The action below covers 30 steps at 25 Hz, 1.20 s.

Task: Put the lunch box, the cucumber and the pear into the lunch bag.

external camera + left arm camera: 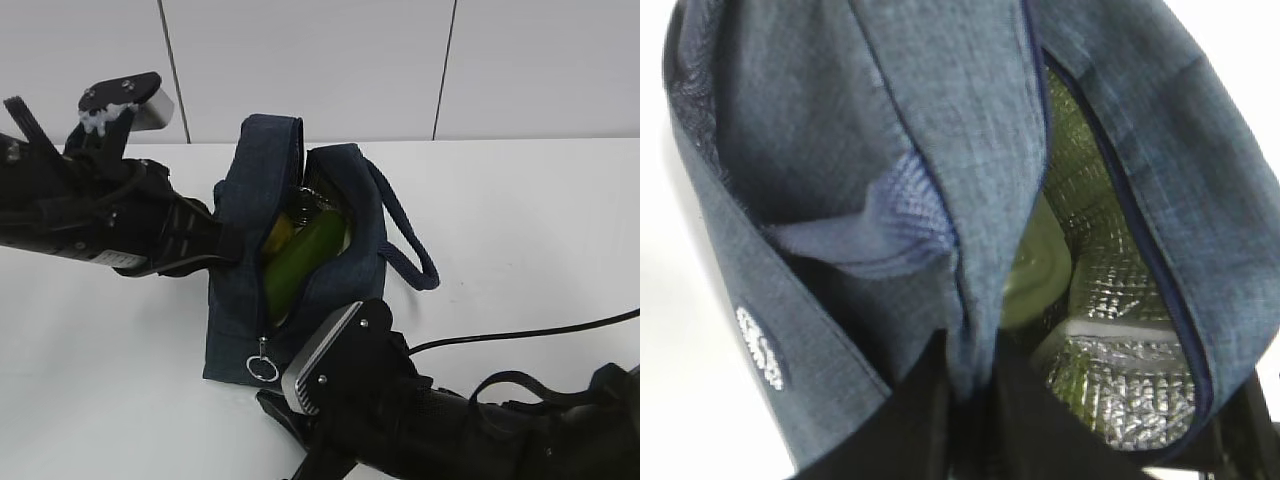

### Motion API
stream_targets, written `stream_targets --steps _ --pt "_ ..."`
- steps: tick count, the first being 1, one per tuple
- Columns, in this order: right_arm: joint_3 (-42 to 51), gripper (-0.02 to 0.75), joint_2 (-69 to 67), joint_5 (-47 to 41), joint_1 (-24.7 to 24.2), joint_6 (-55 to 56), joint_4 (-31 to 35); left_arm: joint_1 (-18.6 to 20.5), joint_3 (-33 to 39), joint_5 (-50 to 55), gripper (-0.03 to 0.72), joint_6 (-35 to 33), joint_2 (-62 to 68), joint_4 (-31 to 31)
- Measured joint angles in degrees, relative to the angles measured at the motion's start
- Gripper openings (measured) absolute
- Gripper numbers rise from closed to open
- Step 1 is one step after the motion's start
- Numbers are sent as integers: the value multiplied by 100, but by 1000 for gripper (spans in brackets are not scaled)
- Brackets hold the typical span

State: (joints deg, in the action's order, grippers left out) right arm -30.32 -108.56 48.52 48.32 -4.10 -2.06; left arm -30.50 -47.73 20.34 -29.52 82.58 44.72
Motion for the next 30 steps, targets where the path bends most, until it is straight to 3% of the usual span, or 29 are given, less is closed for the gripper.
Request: stream_targets --steps 6,30 --pt "-14 258 -8 -181 0 -378 436 0 0 0 3 0 0 0" --pt "-427 242 -95 -754 0 -442 328 0 0 0 3 0 0 0"
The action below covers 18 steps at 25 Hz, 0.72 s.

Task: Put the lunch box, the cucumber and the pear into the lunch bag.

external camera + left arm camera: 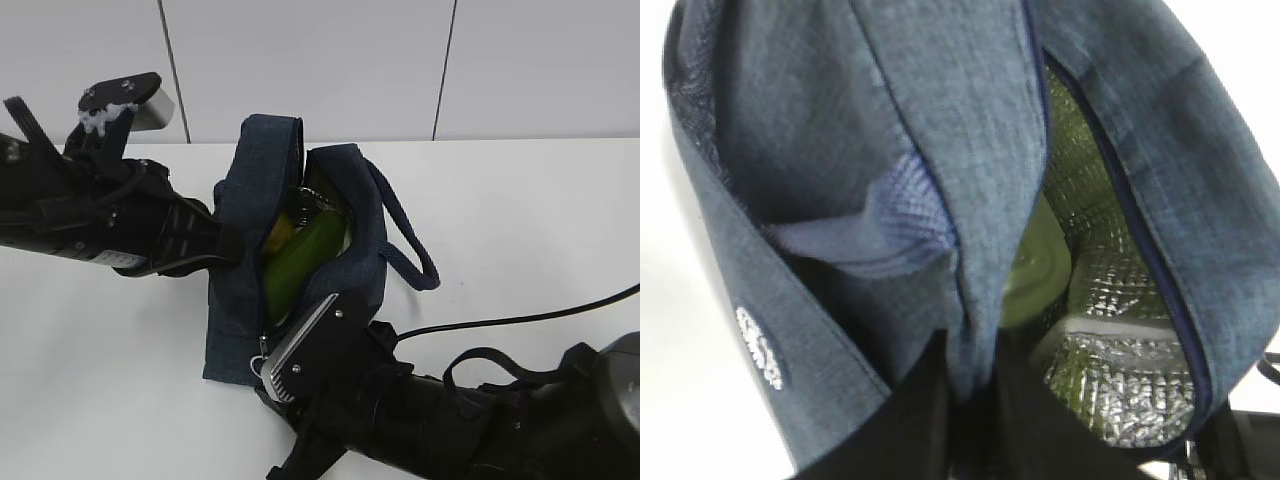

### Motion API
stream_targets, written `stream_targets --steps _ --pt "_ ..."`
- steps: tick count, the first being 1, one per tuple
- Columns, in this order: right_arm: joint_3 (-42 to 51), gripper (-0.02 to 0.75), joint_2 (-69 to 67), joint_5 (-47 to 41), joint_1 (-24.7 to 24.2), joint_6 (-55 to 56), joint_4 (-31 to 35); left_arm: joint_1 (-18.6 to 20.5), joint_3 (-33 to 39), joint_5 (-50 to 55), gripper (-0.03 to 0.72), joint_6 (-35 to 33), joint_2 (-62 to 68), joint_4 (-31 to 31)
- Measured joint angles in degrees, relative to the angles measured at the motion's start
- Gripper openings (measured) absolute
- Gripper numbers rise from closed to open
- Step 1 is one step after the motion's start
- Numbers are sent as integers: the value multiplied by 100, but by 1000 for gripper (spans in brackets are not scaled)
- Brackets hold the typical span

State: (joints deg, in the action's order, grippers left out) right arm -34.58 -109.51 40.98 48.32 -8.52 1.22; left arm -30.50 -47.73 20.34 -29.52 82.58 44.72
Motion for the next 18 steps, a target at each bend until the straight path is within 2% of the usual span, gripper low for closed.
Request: stream_targets --steps 13,18 --pt "0 7 -5 0 0 -4 0 0 0 0 3 0 0 0" --pt "0 0 -13 0 0 -4 0 0 0 0 3 0 0 0"
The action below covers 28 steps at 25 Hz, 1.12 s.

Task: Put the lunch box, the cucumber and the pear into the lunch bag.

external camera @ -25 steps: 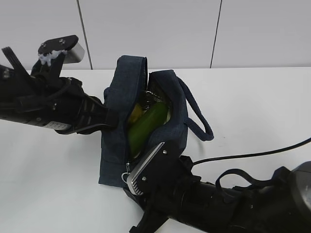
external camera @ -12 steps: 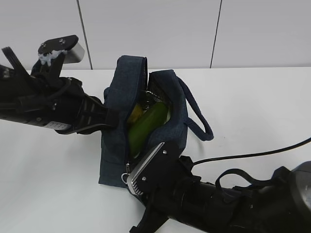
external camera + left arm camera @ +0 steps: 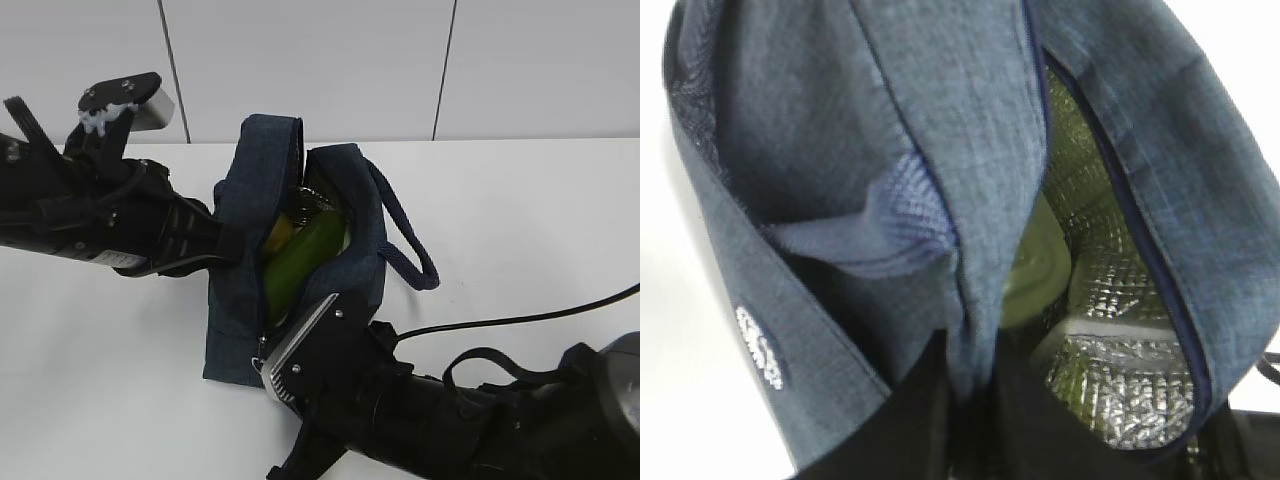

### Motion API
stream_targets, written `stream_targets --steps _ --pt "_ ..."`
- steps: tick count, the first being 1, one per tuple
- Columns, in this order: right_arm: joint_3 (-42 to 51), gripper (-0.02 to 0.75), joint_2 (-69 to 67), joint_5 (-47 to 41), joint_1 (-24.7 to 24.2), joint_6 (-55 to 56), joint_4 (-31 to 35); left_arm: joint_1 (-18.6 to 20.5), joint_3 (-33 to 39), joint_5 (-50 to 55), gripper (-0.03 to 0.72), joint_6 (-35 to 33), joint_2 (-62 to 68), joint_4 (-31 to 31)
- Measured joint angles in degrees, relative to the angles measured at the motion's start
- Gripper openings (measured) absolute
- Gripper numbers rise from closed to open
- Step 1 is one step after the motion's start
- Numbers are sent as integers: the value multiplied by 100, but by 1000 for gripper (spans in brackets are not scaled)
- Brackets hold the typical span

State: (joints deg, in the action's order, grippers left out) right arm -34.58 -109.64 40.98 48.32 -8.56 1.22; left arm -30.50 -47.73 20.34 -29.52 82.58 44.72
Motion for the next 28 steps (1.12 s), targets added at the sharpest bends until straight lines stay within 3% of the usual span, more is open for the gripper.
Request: stream_targets --steps 28 --pt "365 0 635 32 0 33 -257 0 0 -10 3 0 75 5"
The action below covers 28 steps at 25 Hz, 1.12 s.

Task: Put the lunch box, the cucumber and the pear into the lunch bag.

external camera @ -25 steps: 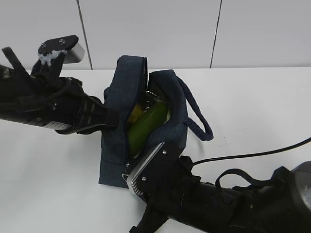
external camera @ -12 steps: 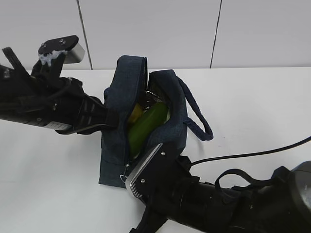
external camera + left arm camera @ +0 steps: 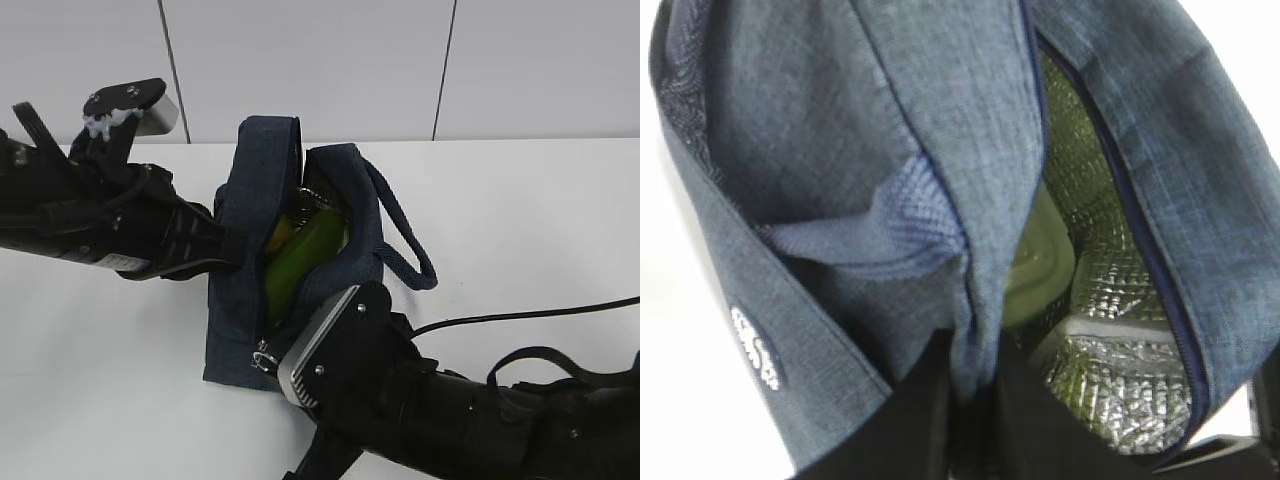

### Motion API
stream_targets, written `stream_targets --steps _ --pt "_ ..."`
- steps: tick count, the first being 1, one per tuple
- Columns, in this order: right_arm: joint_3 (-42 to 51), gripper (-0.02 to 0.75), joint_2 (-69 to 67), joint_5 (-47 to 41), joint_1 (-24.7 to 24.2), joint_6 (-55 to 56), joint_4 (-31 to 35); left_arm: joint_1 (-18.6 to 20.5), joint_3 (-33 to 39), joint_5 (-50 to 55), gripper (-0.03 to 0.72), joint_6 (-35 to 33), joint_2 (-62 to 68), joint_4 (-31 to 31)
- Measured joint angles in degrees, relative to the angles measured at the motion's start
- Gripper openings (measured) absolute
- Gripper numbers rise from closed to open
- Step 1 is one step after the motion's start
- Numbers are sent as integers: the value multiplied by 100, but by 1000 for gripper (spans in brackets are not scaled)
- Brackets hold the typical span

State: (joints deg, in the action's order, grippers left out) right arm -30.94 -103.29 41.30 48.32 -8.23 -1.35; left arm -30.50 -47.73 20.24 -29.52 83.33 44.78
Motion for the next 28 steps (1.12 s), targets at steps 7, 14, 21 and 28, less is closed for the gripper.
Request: stream_targets --steps 7,14,21,28 --pt "107 0 341 22 0 48 -13 0 0 0 3 0 0 0" --pt "118 0 648 -2 0 69 -13 0 0 -26 3 0 0 0" --pt "130 0 925 -26 0 20 21 0 0 -34 3 0 0 0" --pt "130 0 1098 -16 0 -352 273 -1 0 -28 3 0 0 5"
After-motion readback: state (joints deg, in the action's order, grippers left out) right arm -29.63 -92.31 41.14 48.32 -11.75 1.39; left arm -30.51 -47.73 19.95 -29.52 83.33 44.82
